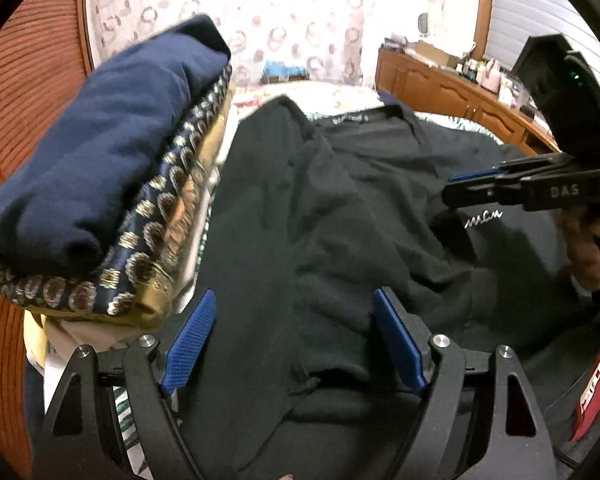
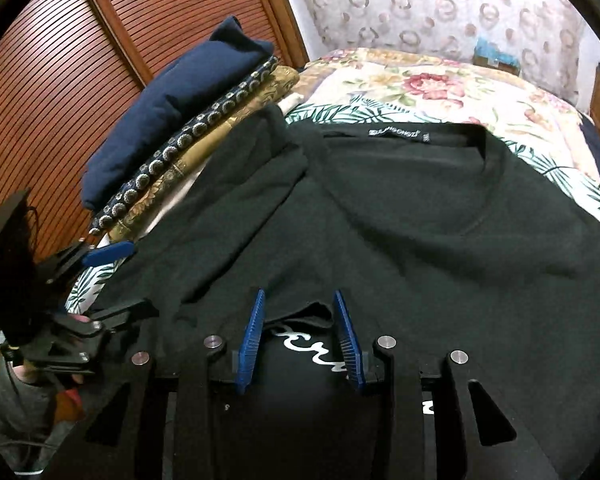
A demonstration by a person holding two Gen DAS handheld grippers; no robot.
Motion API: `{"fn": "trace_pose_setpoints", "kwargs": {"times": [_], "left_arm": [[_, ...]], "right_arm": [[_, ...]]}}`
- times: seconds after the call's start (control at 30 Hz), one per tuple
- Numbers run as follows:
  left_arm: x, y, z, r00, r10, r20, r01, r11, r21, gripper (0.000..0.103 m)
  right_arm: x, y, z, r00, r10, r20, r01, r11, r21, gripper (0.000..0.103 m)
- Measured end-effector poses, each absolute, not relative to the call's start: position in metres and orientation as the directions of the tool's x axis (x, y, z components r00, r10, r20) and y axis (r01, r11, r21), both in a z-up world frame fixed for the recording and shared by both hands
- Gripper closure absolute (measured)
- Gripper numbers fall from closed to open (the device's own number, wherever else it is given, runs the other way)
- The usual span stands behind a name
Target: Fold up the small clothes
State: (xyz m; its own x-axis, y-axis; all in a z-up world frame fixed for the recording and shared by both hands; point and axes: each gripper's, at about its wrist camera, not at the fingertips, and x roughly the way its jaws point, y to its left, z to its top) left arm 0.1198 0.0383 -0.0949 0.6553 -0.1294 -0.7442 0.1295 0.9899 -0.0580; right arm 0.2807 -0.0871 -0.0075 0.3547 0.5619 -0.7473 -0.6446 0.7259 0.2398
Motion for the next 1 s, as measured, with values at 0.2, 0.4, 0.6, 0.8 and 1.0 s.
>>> {"fn": "trace_pose_setpoints", "kwargs": {"times": [0.2,0.4,0.6,0.8,1.0], "left_arm": [[0.127,0.037,-0.105,0.606,-0.129,-0.785,0.132,0.989,-0.061,0.016],[0.128,0.032,-0.107,0.595,-0.115,-0.796,0.149,0.988,-0.031,0.009],[0.126,0.033,-0.108,0.596,-0.111,-0.795,0.149,0.988,-0.026,0.009],[0.127,0.033,-0.108,0.596,-0.112,-0.795,0.150,0.988,-0.027,0.009],[0.127,0.033,-0.108,0.596,-0.112,-0.795,0.150,0.988,-0.027,0.009]], "right_arm": [[0.272,-0.097,-0.001,0.399,0.517,-0.758,-0.657,0.737,0.157,0.101],[0.255,-0.123,0.025,0.479,0.484,-0.732,-0.638,0.765,0.088,0.101],[0.237,-0.160,0.046,0.540,0.444,-0.715,-0.589,0.806,0.055,0.097],[0.195,-0.212,0.088,0.646,0.390,-0.656,-0.527,0.850,-0.014,0.092],[0.155,-0.273,0.117,0.744,0.289,-0.603,-0.420,0.904,-0.084,0.052]]}}
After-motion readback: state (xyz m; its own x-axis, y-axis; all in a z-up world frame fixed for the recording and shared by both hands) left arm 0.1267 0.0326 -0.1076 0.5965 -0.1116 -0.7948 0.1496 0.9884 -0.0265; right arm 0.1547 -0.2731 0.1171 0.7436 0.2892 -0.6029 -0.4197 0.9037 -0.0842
